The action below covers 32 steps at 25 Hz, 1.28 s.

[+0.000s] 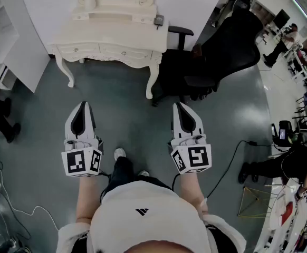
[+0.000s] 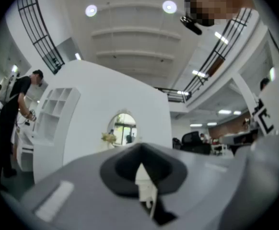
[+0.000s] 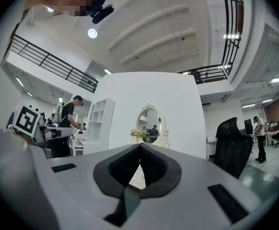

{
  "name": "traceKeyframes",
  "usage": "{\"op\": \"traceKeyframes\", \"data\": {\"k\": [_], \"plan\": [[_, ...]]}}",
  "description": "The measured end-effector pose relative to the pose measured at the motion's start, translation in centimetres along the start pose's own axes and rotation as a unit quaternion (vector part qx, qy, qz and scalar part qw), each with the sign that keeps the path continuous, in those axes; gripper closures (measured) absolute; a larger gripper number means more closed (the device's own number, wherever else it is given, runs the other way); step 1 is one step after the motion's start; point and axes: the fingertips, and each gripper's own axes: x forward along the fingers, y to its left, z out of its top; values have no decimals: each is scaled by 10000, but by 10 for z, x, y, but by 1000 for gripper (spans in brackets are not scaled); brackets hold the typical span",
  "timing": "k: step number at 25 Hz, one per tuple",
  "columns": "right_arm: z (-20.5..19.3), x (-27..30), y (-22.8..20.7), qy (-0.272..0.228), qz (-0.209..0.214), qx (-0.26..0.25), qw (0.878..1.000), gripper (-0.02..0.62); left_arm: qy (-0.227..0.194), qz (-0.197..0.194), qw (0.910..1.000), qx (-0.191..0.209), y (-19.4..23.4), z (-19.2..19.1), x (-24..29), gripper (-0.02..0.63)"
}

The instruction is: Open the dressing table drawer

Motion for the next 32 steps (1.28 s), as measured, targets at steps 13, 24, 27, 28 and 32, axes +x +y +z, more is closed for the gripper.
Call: {"op": "traceKeyframes", "data": {"k": [13, 24, 27, 28, 32], "plan": [[-2, 29, -5, 7, 1, -6, 10000, 598, -18, -29, 10000, 7, 10, 0, 27, 598], [-6, 95, -8, -78, -69, 123, 9999, 598, -79, -222, 9997, -2, 42, -7, 83, 597], [-8, 118, -8, -87, -121, 145, 9998, 598, -128, -290, 9995, -16, 55, -8, 104, 598], [-9, 125, -8, -89, -140, 150, 9998, 598, -139, -312, 9994, -19, 59, -8, 111, 598], [-11, 151, -7, -79, -209, 170, 9996, 598, -170, -384, 9991, -27, 75, -10, 135, 597]]}}
